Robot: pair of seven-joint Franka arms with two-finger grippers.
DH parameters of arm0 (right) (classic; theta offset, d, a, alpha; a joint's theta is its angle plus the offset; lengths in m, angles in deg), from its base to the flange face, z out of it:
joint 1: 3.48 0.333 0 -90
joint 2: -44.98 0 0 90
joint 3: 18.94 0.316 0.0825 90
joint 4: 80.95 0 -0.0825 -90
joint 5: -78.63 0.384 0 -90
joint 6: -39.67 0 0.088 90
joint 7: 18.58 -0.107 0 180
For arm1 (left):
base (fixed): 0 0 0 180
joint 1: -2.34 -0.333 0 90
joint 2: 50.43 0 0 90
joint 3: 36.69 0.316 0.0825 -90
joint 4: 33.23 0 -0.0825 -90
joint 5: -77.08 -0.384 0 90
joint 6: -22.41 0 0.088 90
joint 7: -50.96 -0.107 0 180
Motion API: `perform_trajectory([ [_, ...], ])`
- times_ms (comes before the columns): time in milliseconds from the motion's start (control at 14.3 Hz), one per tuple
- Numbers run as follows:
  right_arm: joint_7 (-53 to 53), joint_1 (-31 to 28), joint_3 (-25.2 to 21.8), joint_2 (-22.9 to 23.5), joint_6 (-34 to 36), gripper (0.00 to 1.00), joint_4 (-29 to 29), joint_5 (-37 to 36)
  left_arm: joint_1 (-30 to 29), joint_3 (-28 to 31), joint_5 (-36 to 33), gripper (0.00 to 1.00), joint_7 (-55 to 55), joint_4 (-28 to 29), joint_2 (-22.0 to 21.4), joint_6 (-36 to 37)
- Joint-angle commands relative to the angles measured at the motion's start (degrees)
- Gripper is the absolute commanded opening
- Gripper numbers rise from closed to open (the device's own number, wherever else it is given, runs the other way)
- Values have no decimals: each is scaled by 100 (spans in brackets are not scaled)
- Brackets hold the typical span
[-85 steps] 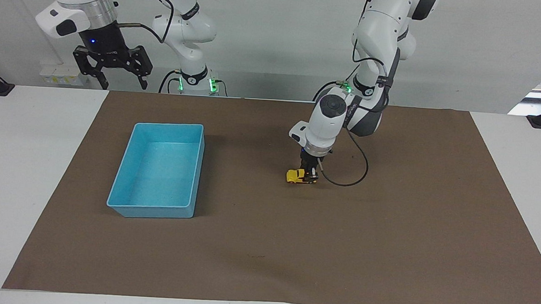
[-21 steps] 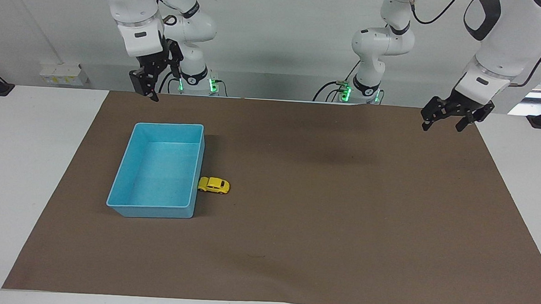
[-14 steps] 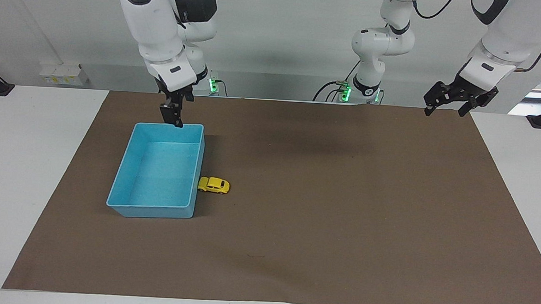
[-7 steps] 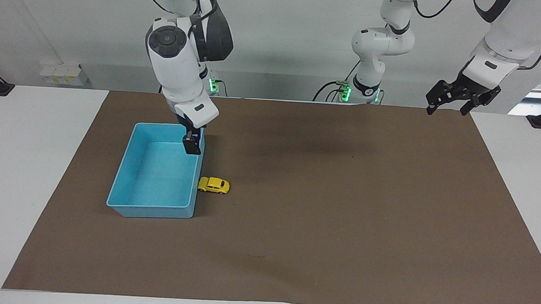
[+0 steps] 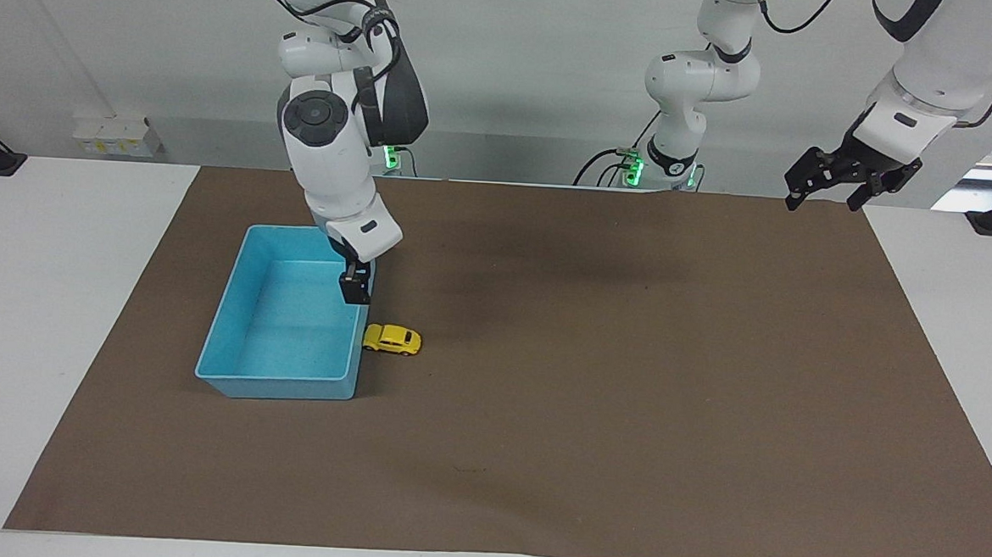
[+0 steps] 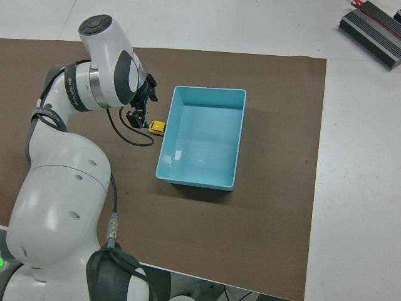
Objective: Wind up and store yellow beetle car
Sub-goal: 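Move the right gripper toward the car beside the blue bin, then lower the right gripper and grasp the yellow car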
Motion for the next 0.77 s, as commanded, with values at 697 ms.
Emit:
perform_trajectory([
  [697, 122, 41, 19, 891, -1555, 100, -417, -20, -95, -71, -57, 100, 36, -71, 1, 122],
])
